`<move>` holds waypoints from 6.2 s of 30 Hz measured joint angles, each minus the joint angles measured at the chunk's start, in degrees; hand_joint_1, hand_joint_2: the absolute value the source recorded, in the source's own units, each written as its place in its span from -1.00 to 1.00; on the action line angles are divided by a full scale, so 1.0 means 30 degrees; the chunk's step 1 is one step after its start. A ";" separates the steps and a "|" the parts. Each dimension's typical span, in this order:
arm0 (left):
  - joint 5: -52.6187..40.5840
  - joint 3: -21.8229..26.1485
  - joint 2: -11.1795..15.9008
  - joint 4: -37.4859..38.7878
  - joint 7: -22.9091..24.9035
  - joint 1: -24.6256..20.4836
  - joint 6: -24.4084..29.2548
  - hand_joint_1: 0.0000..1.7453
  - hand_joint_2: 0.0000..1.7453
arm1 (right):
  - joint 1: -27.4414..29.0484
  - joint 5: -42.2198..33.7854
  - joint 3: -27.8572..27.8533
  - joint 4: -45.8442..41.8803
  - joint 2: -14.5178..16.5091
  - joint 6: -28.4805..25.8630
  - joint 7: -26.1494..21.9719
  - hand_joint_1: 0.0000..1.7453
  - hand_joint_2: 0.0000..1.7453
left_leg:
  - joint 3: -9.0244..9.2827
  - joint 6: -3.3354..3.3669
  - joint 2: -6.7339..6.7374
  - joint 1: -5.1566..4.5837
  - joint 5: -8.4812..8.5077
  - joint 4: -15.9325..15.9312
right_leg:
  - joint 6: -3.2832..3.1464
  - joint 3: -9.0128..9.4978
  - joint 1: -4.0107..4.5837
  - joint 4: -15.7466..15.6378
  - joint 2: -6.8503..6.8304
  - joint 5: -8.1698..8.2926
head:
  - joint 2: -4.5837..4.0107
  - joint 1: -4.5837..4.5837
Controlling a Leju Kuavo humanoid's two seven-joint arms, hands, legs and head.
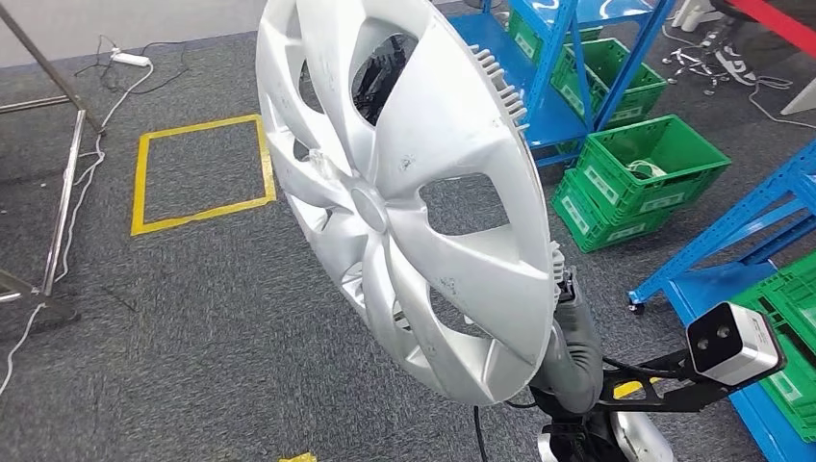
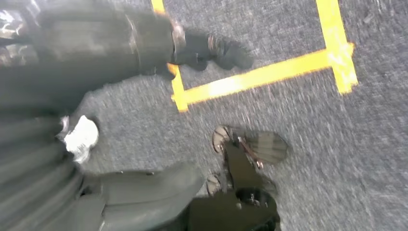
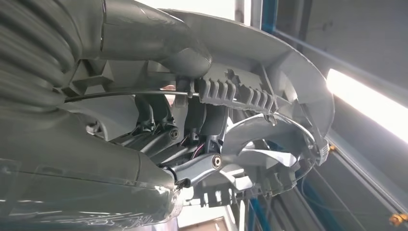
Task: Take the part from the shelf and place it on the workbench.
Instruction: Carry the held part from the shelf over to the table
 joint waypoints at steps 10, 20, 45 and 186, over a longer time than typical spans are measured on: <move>-0.0026 -0.0439 -0.0034 0.0002 -0.0603 0.0049 -0.0343 -1.00 1.00 | -0.0100 0.0495 0.0178 0.0080 0.0235 -0.0235 0.0080 1.00 1.00 | -0.1195 -0.0846 0.3071 0.0382 -0.1130 0.2844 | 0.0006 0.0309 -0.0033 -0.0303 -0.2796 0.0004 | 0.0000 -0.0623; 0.0018 -0.0470 -0.0067 0.0002 -0.0762 -0.0035 -0.0375 -1.00 1.00 | -0.0520 0.0748 0.0237 0.0115 0.0428 -0.0248 0.0317 1.00 1.00 | 0.0160 0.0316 0.2802 0.0072 -0.0211 0.0039 | 0.0742 -0.0921 -0.0153 0.3099 -0.1945 -0.2312 | 0.0000 -0.0269; 0.0190 -0.0607 -0.0227 0.0005 -0.0826 0.0053 -0.0415 -1.00 1.00 | -0.0808 0.0695 0.0235 0.0321 0.0483 -0.0027 0.0335 1.00 1.00 | -0.0110 -0.0325 0.4330 0.0093 -0.0380 0.0434 | 0.0522 0.0241 -0.0013 0.0064 -0.3400 -0.0273 | 0.0000 -0.0621; 0.1091 -0.0951 -0.0359 0.0075 0.0856 0.0066 -0.0392 -1.00 1.00 | -0.1512 -0.0374 -0.0015 0.0184 0.0244 0.1503 0.0455 1.00 1.00 | 0.0357 -0.0039 0.2788 0.0358 -0.0633 0.0425 | 0.0992 0.0319 -0.0238 -0.0255 -0.2652 0.0087 | 0.0000 -0.0168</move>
